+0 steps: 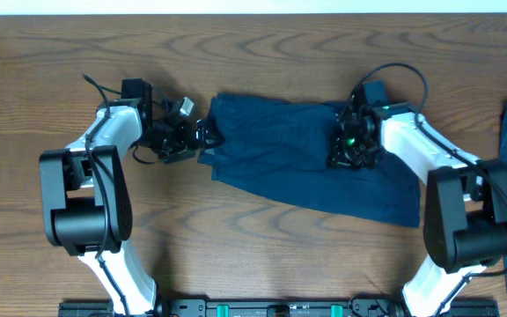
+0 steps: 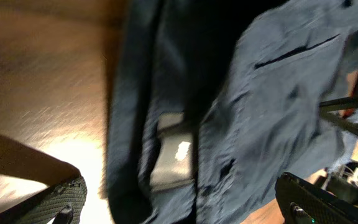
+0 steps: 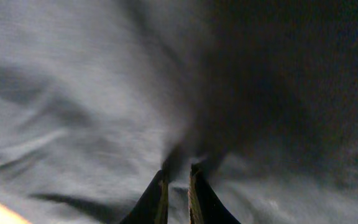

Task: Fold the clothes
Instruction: 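Lift the left end with the left gripper and fold it rightward over the shorts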

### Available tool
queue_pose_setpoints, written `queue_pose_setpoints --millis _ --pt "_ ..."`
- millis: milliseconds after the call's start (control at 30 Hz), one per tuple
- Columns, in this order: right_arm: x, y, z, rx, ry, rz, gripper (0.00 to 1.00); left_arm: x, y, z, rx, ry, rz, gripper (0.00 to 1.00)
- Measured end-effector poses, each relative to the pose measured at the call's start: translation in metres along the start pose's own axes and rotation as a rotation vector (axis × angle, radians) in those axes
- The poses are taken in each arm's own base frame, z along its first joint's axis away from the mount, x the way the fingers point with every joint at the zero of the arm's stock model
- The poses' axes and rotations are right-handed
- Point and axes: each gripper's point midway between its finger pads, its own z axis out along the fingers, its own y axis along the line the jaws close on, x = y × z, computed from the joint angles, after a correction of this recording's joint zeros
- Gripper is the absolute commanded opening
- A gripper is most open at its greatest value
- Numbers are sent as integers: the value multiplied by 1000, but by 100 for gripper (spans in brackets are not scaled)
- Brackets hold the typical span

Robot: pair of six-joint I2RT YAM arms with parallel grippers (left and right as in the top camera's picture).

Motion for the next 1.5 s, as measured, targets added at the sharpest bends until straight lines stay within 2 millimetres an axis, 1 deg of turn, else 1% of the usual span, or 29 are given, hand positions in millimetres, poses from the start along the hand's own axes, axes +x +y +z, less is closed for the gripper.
queue_pose_setpoints --millis 133,200,367,433,467,500,533,600,633,667,700,800,867,967,1033,1100,1167,1267,1333,1367,1400,1433,1500 --pt "-1 -8 2 43 -4 21 12 -3 -13 14 30 15 45 98" --pt "-1 -10 2 57 -9 24 12 -3 -21 22 40 27 71 95" --pt "-2 -14 2 76 -15 28 12 -2 -41 44 83 56 135 84" --pt "-3 -14 2 79 -16 28 12 -1 -47 52 92 63 146 74" --pt "-3 -15 2 82 -17 28 12 -1 -48 55 92 66 147 64" --pt "-3 -15 2 83 -18 28 12 -1 -50 57 93 69 145 56" --pt "-3 -15 2 85 -17 29 12 0 -49 61 84 74 145 45" --pt "-3 -16 2 90 -17 29 12 3 -47 67 78 87 131 27" --pt "-2 -16 2 91 -16 30 11 5 -45 69 76 94 123 15" --pt "-2 -17 2 93 -15 30 10 7 -44 71 72 102 114 9" --pt "-2 -17 2 94 -15 30 10 10 -42 73 69 110 105 6" --pt "0 -18 2 97 -8 34 7 18 -41 72 65 145 65 6" --pt "5 -19 1 94 17 51 6 27 -38 69 38 187 20 6" --pt "8 -18 -3 61 31 76 6 43 -28 52 -94 267 -51 6" --pt "5 -14 -11 22 15 85 6 49 -19 31 -228 311 -77 6" --pt "-1 -9 -27 -15 -30 86 6 46 -14 3 -356 320 -67 6" --pt "-9 -3 -49 -49 -98 79 8 34 -19 -29 -463 292 -27 6" --pt "-22 6 -87 -93 -221 60 9 6 -44 -82 -576 176 64 6" --pt "-29 9 -108 -113 -288 48 9 -9 -67 -111 -614 90 126 6" --pt "-30 10 -116 -119 -311 48 9 -12 -77 -121 -627 59 149 6" --pt "-31 10 -119 -121 -320 48 9 -14 -89 -129 -638 32 176 6" --pt "-32 10 -123 -125 -329 51 9 -14 -99 -133 -646 17 203 6" --pt "-31 7 -124 -123 -329 60 9 -10 -114 -129 -654 15 245 6"
